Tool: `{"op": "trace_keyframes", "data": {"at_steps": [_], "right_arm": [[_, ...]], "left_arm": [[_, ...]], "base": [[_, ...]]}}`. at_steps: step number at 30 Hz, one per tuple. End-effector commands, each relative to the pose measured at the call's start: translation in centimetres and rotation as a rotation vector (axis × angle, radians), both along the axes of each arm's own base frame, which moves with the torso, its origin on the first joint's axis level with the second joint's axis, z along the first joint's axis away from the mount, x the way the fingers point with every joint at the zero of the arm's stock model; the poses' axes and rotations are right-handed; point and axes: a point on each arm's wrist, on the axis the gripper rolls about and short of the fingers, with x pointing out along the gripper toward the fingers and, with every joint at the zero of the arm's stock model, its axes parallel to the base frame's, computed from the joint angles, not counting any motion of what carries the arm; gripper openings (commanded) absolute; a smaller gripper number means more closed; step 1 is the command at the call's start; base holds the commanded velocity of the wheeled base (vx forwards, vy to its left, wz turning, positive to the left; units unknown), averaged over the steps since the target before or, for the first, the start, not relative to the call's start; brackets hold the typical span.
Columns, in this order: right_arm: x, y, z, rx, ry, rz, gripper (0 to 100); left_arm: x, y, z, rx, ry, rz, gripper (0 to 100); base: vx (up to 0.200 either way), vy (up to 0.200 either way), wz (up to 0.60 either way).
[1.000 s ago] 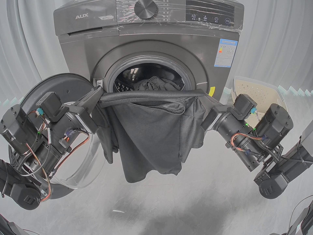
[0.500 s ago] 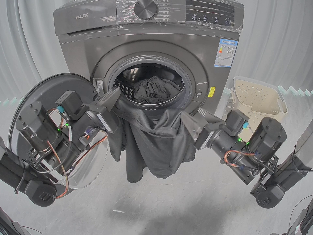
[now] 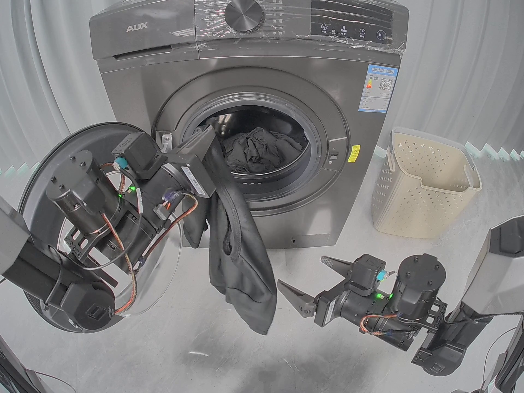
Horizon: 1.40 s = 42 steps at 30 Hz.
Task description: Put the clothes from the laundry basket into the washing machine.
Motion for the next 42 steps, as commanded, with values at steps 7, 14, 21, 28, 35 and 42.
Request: {"op": "trace_keyframes", "data": {"at_steps": [7,14,21,28,35,42], "right_arm": [[1.2,0.5,-2.6,-0.054,0.051,-0.006,100],[5.8,0.5,-3.2,-0.015,0.005,-0.09,100],[8.5,1.3,-4.0,0.001,-0.035,-0.068,100],[9.1,2.8,-4.9,-0.024,-0.055,-0.005,100],[9.7,4.7,-6.3,-0.037,-0.069,0.026,100],[10.2,6.5,-5.9,-0.022,-0.088,0.057,100]], "left_arm": [[0.1,-0.2,-0.2,0.001,0.002,-0.004,0],[0.1,-0.2,-0.1,0.002,0.0,-0.008,0],[0.1,-0.2,-0.1,0.002,-0.002,-0.011,0],[0.4,-0.5,-0.2,0.006,0.001,-0.012,0],[0.3,-0.8,-0.3,0.007,0.003,-0.021,0],[0.2,-0.8,-0.3,0.006,0.001,-0.022,0]], "base": [[0.0,0.0,0.0],[0.0,0.0,0.0],[0.0,0.0,0.0],[0.0,0.0,0.0],[0.0,0.0,0.0],[0.0,0.0,0.0]]}}
